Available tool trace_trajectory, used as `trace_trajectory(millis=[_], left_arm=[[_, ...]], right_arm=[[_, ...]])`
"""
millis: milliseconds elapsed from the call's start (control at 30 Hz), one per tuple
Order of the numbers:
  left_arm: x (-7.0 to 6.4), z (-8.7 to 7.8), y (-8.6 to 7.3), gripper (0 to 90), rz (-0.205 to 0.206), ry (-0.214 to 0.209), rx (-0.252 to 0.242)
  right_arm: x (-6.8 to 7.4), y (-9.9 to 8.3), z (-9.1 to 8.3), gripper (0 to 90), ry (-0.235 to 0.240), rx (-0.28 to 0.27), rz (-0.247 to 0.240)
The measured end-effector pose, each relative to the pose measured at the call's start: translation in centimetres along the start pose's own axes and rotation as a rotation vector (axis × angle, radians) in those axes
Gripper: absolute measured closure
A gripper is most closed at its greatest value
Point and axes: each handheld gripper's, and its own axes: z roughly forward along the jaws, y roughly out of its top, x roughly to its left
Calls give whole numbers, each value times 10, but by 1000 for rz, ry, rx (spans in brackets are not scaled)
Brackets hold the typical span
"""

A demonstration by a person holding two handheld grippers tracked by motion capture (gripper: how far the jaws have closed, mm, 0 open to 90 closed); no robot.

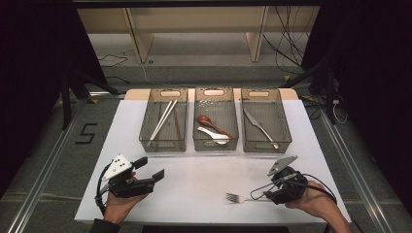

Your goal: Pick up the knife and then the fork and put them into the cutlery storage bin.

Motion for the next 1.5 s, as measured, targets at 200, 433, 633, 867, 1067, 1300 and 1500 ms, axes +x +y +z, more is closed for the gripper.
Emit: trace_trajectory(millis=[200,433,633,867,1067,1300,1500], left_arm=[[0,0,0,188,-6,2,-4],[0,0,0,188,-7,2,-4],[0,0,0,188,-2,1,-1],[0,0,0,188,-5,4,-2],[1,0,0,188,-8,4,-6],[0,0,0,188,-2,2,0],[0,0,0,188,-3,1,0]], right_arm=[[3,7,15,337,19,95,-41],[4,8,25,343,37,153,-78],[7,8,28,508,54,180,-143],[11,13,33,634,58,213,-173],[13,17,34,712,82,238,-208],[17,23,36,757,86,284,-247],[18,25,37,804,93,296,-265]])
